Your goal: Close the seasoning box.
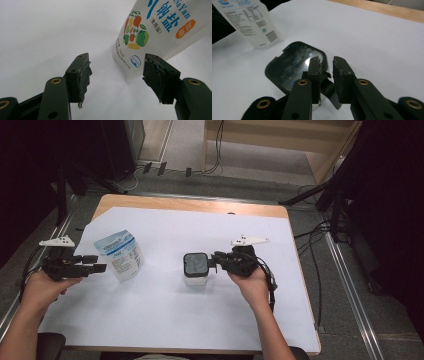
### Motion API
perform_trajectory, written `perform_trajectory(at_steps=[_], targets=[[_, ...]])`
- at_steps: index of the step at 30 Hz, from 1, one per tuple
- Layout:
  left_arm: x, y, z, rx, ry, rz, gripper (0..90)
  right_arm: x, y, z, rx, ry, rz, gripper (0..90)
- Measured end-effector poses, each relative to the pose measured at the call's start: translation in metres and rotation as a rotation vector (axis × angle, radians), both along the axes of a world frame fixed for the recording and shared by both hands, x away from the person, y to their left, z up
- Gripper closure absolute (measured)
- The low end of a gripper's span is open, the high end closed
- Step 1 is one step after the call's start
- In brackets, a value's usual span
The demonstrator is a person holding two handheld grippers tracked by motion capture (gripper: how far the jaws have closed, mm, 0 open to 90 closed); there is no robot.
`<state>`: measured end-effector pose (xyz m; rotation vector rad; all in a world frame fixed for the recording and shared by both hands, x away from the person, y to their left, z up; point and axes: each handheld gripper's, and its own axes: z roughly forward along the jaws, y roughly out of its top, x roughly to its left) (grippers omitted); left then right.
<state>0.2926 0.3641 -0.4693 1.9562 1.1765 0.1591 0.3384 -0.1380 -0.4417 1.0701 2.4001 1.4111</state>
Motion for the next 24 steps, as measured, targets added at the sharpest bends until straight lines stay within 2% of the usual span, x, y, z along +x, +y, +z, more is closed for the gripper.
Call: perform_trajectory(at_steps=[5, 6, 14, 18, 21, 24], targets=[[0.002, -0.002, -0.001, 0.002, -0.001, -0.010, 39.4, 0.000, -0.014, -0.002, 0.013, -0.021, -0.036, 69.0], [0.002, -0.002, -0.001, 0.005, -0.001, -0.010, 39.3, 0.000, -0.017, -0.003, 0.017, -0.009, -0.050, 66.6], [0.006, -0.004, -0.001, 0.009, 0.000, -0.014, 39.2, -0.001, -0.038, -0.007, 0.033, -0.005, -0.094, 64.1], [0.007, -0.005, -0.002, 0.016, 0.004, -0.017, 39.2, -0.004, -0.048, -0.012, 0.002, -0.044, -0.121, 59.1], [0.008, -0.006, -0.002, 0.009, 0.002, -0.011, 39.3, -0.007, -0.055, -0.017, -0.010, -0.042, -0.146, 57.0], [0.009, -0.006, -0.002, 0.012, -0.003, -0.009, 39.3, -0.008, -0.064, -0.019, -0.002, -0.045, -0.169, 56.5]])
